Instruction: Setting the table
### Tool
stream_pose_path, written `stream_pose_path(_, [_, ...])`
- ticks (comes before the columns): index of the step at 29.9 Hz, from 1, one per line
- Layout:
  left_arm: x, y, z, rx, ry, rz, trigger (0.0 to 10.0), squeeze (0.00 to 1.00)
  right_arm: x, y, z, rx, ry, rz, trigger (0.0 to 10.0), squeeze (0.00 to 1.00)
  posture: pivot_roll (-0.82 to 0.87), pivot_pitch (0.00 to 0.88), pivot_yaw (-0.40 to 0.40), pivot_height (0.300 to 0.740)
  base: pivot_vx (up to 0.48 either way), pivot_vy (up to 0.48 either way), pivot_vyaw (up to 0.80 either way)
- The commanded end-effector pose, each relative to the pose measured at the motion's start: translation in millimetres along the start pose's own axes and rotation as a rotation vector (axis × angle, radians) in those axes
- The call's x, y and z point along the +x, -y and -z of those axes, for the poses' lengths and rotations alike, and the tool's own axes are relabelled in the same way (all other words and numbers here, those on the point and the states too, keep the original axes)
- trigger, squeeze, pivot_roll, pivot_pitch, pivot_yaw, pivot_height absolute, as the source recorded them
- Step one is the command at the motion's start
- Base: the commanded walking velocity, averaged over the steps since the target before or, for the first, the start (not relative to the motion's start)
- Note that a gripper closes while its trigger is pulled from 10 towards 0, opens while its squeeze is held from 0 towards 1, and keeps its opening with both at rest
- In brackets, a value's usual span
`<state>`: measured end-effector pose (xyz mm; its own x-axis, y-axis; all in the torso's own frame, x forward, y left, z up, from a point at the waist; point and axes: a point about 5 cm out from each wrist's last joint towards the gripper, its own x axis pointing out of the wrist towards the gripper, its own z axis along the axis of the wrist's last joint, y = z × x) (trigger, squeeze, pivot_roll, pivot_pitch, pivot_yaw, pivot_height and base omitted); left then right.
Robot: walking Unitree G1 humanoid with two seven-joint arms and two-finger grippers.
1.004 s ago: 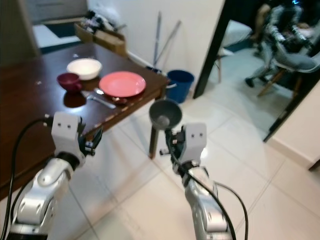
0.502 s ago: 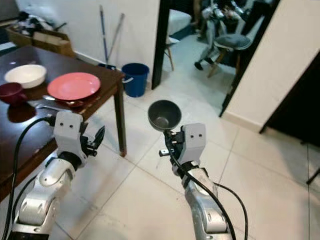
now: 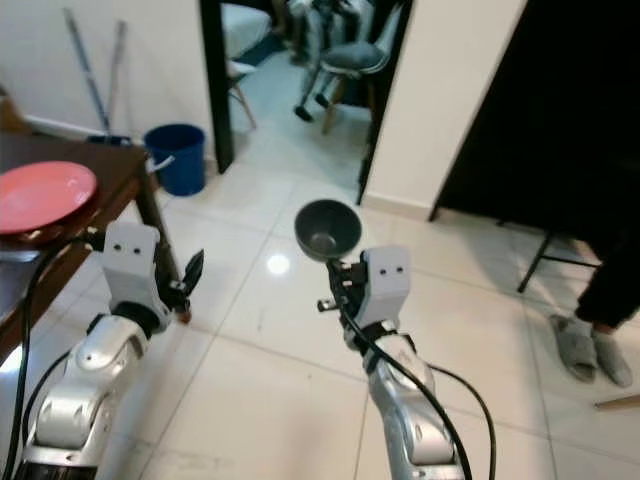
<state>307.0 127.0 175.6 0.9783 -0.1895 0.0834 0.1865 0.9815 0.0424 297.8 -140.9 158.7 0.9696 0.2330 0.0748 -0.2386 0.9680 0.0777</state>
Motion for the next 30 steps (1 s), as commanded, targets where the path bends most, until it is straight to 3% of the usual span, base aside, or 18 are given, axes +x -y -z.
stream_pose_path(1, [-2.4, -1.9, 6.4, 0.001, -0.028, -0.007, 10.0, 0.0, -1.1, -1.1, 1.4, 0.004, -0.004, -0.003, 10.0, 0.0, -0.08, 0.011, 0.046, 0.74, 0.0, 0.0, -0.79])
stream_pose_path(30, [-1.8, -0.5, 6.8, -0.003, -0.025, -0.006, 10.0, 0.0, -0.1, -0.2, 0.9, -0.004, -0.006, -0.011, 10.0, 0.0, -0.08, 0.002, 0.038, 0.74, 0.0, 0.0, -0.79])
